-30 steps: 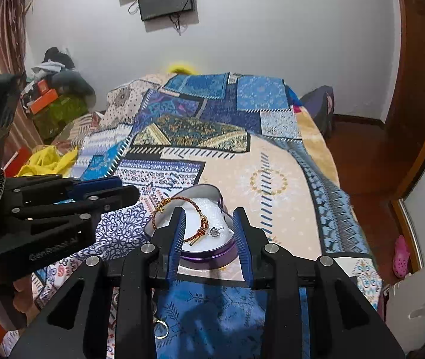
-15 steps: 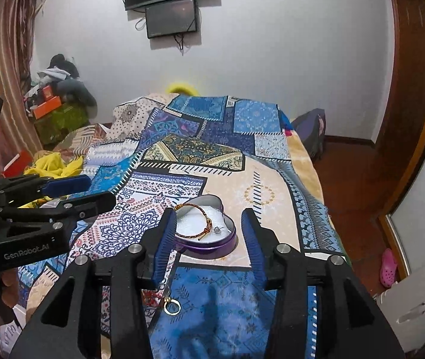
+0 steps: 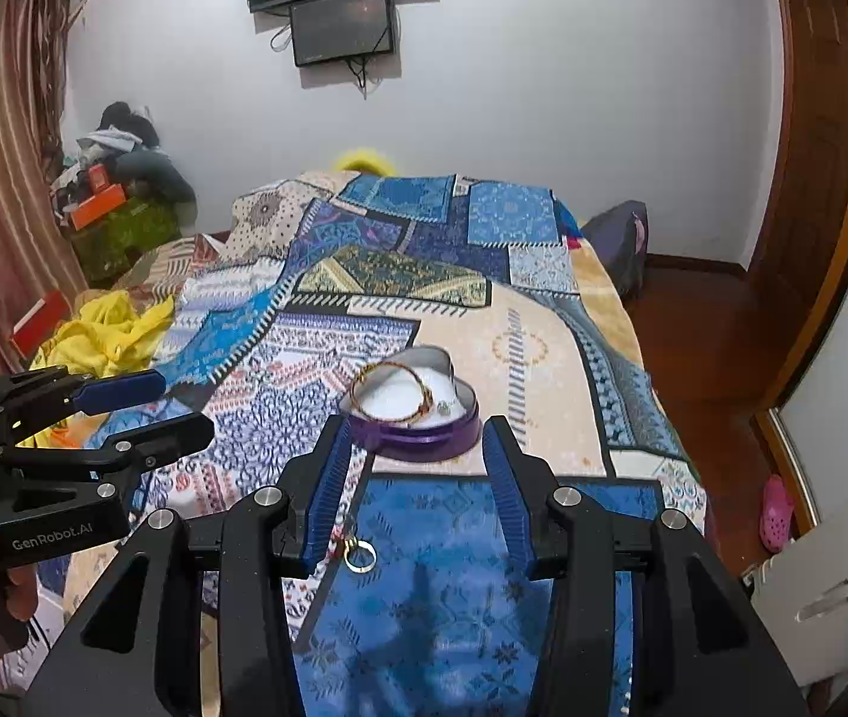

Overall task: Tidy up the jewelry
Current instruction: 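Move the right tool to the gold ring beside the tasseled keyrings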

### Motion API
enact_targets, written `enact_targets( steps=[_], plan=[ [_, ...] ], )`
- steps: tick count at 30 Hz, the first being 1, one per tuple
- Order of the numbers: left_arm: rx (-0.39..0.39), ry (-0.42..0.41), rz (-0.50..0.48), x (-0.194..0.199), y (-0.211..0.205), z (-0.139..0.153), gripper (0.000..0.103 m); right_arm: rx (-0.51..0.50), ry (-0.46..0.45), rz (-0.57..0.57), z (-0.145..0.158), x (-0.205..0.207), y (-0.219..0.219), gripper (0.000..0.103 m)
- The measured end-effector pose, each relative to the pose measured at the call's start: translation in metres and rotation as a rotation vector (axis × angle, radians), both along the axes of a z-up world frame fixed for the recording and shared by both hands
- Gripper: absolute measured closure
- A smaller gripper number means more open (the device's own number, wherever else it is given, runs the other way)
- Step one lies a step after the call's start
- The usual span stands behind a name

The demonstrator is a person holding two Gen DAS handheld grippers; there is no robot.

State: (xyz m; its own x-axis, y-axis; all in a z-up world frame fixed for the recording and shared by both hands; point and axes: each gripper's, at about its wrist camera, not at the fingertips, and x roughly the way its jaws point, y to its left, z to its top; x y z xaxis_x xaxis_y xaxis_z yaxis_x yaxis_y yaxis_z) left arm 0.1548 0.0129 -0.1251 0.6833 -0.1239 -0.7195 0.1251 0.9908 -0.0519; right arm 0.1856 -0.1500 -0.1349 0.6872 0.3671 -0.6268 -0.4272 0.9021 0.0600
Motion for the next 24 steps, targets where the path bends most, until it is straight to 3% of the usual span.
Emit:
enact_targets(
  steps=[7, 12, 18, 24],
  plan=[
    [-0.022, 0.068, 0.004, -0.005, 0.009, -0.026, 0.05, -0.02, 0.077, 0.039, -0.022, -0.001, 0.004, 0.061],
    [-0.017, 0.092, 0.01, -0.006, 0.012, -0.04, 0.05, -0.091, 0.159, 0.085, -0.052, 0.004, 0.014, 0.061],
    [-0.026, 0.149, -0.039, 0.002, 0.008, -0.06, 0.05, -0.124, 0.235, 0.125, -0.079, 0.006, 0.019, 0.061],
    [-0.024, 0.202, -0.075, 0.011, 0.001, -0.079, 0.056, -0.103, 0.231, 0.174, -0.083, 0.002, 0.023, 0.061]
  ],
)
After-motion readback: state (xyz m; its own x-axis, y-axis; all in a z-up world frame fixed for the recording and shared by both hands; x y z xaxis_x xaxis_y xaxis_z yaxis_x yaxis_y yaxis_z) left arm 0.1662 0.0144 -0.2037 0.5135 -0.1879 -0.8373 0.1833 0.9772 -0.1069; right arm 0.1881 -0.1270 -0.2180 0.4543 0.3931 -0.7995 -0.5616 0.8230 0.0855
